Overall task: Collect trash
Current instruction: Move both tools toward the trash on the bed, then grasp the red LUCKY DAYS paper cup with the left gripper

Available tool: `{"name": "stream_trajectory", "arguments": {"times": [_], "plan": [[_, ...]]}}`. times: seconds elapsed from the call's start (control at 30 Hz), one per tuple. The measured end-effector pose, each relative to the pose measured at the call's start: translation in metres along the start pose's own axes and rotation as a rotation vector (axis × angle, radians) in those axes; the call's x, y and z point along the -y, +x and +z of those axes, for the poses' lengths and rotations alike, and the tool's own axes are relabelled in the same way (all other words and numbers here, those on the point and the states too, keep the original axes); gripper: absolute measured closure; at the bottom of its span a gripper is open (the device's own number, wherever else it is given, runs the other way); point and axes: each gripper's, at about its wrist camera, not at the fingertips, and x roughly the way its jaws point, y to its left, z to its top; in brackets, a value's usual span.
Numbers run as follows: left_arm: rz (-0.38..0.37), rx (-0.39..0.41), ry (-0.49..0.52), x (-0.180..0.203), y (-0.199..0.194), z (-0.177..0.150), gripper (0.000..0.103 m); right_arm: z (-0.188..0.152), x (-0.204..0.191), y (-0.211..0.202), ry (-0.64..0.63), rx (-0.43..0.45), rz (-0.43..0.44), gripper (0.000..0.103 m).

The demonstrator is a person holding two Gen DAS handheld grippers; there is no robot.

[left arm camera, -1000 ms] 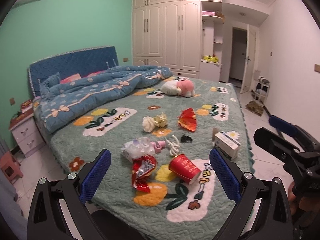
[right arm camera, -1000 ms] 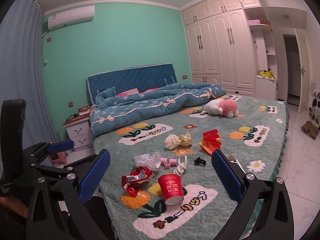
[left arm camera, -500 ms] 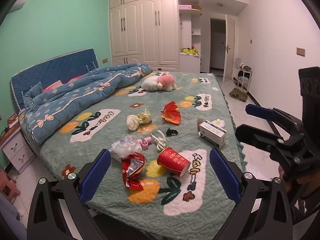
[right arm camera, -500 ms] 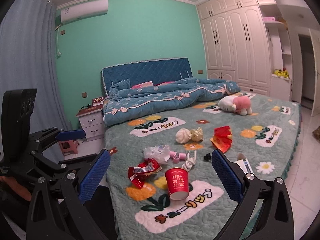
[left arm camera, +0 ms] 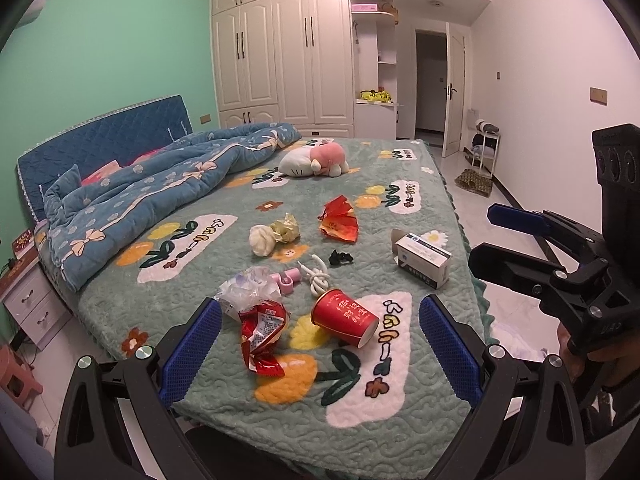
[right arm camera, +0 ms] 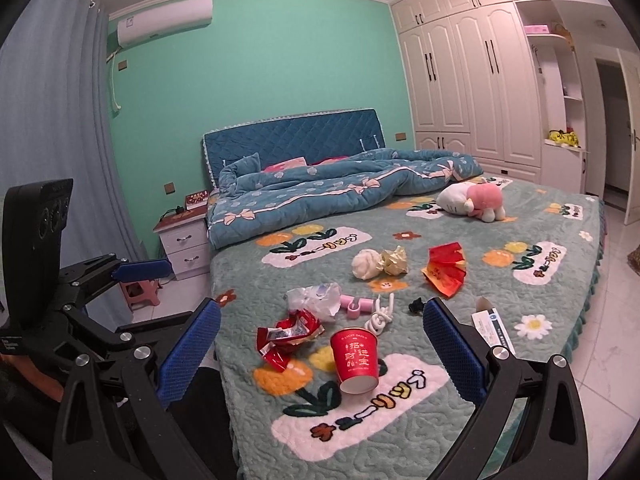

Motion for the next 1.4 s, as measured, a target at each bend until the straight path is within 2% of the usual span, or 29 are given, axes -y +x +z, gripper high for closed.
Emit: {"name": "stream_trajectory", "arguments": {"times": [0.93,1.07,1.4], "plan": [[0.001,-0.011,0.009,0.002,0.005,-0.004,0.006,0.001,0.0,0.0,-0.013,-0.002,-0.012,0.004],[0.005,-0.048,-0.007,0.001,0.015,-0.003,0.006,0.001,0.005,0.003,-0.033,-0.019,-0.072,0.004],[0.002,-0.168,0.005,0.009,0.059,0.005,0.006,-0.002,0.043,0.011,0.036,-0.064,-0.138,0.004]]}}
